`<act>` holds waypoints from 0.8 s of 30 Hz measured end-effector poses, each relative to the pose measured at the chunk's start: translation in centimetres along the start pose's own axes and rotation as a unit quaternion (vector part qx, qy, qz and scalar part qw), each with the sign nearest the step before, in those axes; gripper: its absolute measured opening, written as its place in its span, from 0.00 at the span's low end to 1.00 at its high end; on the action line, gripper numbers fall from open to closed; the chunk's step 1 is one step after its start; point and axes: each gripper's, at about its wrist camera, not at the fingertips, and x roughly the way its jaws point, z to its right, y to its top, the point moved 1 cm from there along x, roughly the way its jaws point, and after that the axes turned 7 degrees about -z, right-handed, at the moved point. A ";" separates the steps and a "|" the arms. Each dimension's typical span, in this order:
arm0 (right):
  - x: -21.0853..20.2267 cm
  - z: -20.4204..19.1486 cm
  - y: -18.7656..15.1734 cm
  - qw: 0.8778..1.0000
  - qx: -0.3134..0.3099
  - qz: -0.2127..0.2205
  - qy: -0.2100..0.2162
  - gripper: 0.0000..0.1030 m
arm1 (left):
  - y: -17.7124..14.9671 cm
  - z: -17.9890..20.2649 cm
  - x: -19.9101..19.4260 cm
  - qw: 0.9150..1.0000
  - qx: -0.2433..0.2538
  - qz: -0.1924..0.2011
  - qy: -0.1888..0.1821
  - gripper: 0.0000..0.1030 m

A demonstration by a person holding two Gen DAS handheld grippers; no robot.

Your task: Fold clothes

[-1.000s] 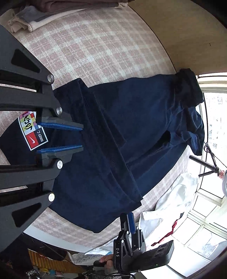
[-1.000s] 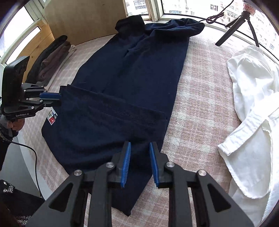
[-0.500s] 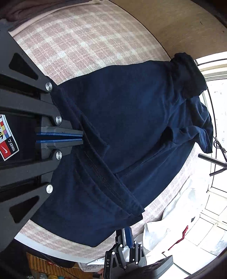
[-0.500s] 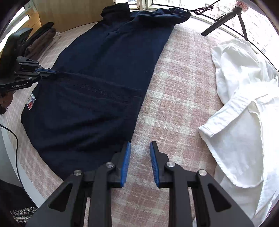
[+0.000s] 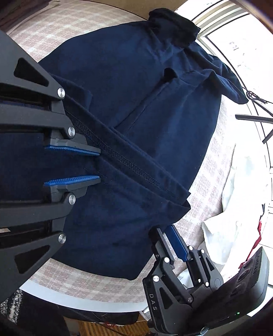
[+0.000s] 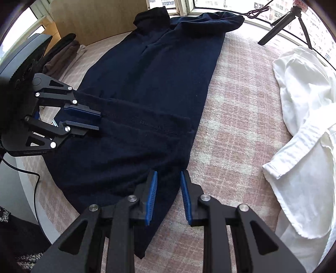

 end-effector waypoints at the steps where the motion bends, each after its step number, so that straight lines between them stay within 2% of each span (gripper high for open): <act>1: 0.0 0.1 0.0 1.000 0.001 0.000 -0.001 0.21 | 0.0 -0.4 -0.3 1.000 -0.007 -0.001 -0.004 0.02; 5: -0.1 0.7 -0.2 1.000 0.008 0.000 -0.005 0.20 | -0.6 -2.2 -1.9 0.999 -0.051 0.011 -0.006 0.02; 8: -0.4 0.9 0.1 0.999 0.023 -0.003 -0.027 0.20 | -0.9 -2.6 -2.2 0.998 -0.059 0.012 -0.019 0.04; 9: -0.8 0.7 0.2 0.999 0.024 0.008 -0.034 0.20 | -0.9 -2.5 -2.3 0.998 -0.059 0.010 -0.019 0.07; 12: -1.4 -0.6 1.1 0.999 0.002 0.038 0.005 0.20 | -1.5 -3.5 -4.3 0.996 -0.081 0.027 -0.014 0.30; 13: -1.1 -1.1 1.5 0.999 -0.006 0.038 0.016 0.20 | -2.2 -4.4 -5.3 0.995 -0.097 0.037 -0.011 0.30; 15: 0.0 -0.9 1.8 1.000 -0.011 0.024 -0.004 0.20 | -4.1 -6.2 -7.6 0.989 -0.134 0.055 -0.001 0.30; 16: 0.3 -0.5 1.9 1.000 -0.007 0.020 -0.019 0.11 | -5.7 -7.3 -8.5 0.986 -0.153 0.059 0.009 0.29; 19: -0.7 0.4 1.7 0.996 0.027 0.033 -0.077 0.16 | -9.8 -8.6 -8.8 0.980 -0.190 0.044 0.030 0.27; 21: -1.2 -0.5 2.1 0.998 0.021 0.047 -0.021 0.16 | -11.7 -9.0 -8.3 0.977 -0.208 0.035 0.031 0.27; 23: -1.0 -2.0 2.8 0.998 0.009 0.051 0.030 0.17 | -12.2 -9.4 -7.1 0.974 -0.222 0.028 0.041 0.27; 24: -0.4 -3.1 3.3 0.999 -0.006 0.045 0.022 0.17 | -12.4 -9.6 -6.5 0.972 -0.229 0.025 0.046 0.27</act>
